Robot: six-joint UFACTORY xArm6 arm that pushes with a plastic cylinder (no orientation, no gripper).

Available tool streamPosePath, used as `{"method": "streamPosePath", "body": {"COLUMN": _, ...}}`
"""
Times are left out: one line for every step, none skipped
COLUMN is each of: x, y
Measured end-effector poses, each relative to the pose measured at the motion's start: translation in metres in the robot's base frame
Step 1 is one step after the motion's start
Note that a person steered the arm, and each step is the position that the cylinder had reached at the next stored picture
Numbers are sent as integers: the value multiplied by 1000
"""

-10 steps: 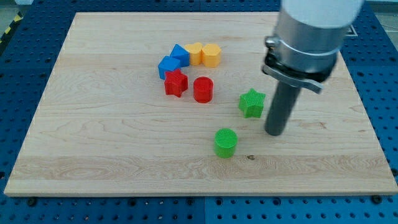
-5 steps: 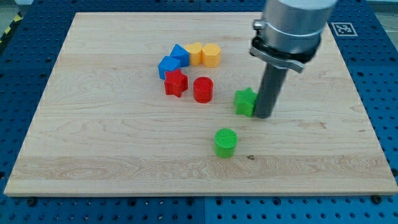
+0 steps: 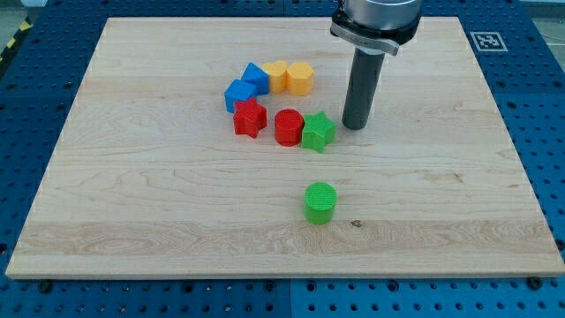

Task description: Push the green star towards the red circle

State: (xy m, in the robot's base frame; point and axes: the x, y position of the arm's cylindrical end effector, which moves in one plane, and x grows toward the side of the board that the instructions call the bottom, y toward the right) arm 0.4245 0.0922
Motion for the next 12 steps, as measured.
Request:
{"method": "streamPosePath", "body": {"x": 0, "y": -2}}
{"method": "streamPosePath", "body": {"x": 0, "y": -2}}
{"method": "streamPosePath", "body": {"x": 1, "y": -4}}
{"method": "streamPosePath", "body": {"x": 5, "y": -7}}
{"method": "streamPosePath", "body": {"x": 14, "y": -11}}
{"method": "streamPosePath", "body": {"x": 20, "y": -14}}
{"method": "streamPosePath", "body": {"x": 24, "y": -14}}
{"method": "streamPosePath", "body": {"x": 25, "y": -12}}
{"method": "streamPosePath", "body": {"x": 25, "y": 15}}
{"method": "streamPosePath", "body": {"x": 52, "y": 49}}
{"method": "streamPosePath", "body": {"x": 89, "y": 51}}
{"method": "streamPosePath", "body": {"x": 92, "y": 20}}
